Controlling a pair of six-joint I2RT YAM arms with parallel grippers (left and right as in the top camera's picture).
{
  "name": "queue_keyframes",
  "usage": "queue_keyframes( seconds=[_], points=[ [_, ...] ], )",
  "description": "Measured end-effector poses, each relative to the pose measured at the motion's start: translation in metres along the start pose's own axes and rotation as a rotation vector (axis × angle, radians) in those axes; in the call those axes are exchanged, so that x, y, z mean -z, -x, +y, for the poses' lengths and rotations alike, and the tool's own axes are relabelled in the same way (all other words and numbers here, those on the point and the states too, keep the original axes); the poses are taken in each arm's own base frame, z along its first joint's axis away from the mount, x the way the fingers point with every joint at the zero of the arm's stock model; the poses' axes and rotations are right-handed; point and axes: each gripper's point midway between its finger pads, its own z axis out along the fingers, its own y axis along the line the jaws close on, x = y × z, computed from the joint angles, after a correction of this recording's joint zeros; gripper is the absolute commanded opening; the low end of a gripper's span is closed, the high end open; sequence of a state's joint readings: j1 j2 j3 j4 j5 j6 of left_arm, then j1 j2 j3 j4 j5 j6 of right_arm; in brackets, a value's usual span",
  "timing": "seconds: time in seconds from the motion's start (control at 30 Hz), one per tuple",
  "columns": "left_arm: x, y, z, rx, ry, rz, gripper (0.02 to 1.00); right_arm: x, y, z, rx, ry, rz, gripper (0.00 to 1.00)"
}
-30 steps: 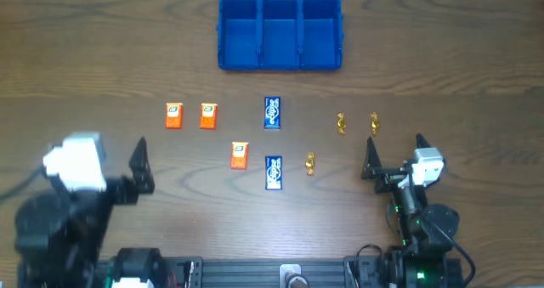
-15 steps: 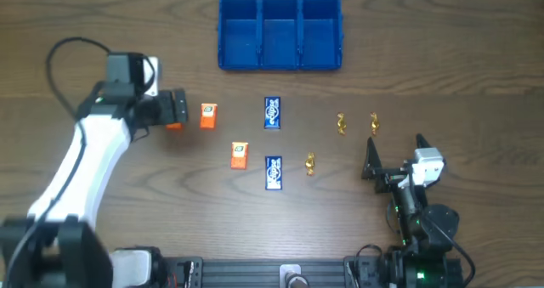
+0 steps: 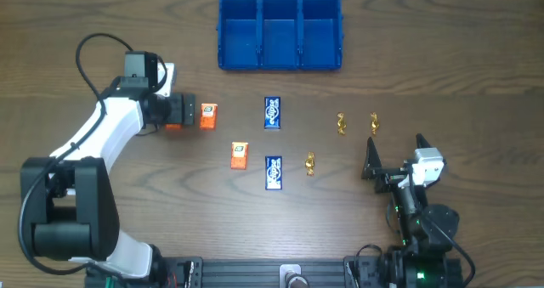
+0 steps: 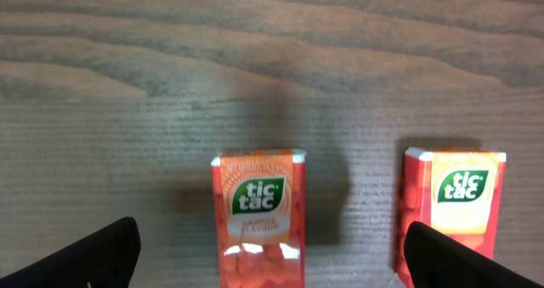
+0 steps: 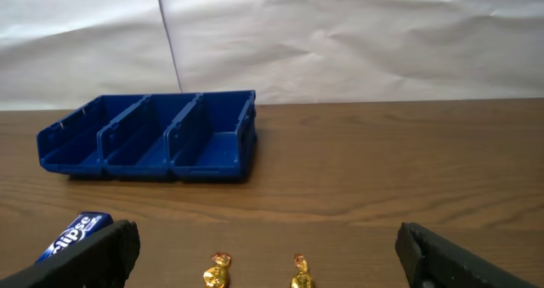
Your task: Sort Candies Into Trays
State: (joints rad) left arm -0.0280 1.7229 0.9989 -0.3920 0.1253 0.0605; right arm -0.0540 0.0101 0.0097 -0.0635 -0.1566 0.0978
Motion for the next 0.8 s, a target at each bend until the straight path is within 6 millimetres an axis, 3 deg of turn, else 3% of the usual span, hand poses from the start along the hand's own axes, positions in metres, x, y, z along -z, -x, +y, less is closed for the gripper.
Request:
queue_keyframes(
  seconds=[0.2, 0.33, 0.63, 0.8],
  points=[
    [-0.019, -0.013, 0.004, 0.006, 0.003, 0.059, 0.923, 0.000, 0.000, 0.000, 0.000, 0.000, 0.000, 0.998],
    [-0.019, -0.014, 0.004, -0.004, 0.003, 0.063, 0.750, 0.000, 0.000, 0.000, 0.000, 0.000, 0.000, 1.000],
    [-0.019, -0.014, 0.005, -0.005, 0.007, 0.067, 0.652, 0.000, 0.000, 0.000, 0.000, 0.000, 0.000, 1.000],
    [-0.019, -0.014, 0.005, 0.003, 0.007, 0.066, 0.538, 0.000, 0.000, 0.000, 0.000, 0.000, 0.000, 0.998]
  ],
)
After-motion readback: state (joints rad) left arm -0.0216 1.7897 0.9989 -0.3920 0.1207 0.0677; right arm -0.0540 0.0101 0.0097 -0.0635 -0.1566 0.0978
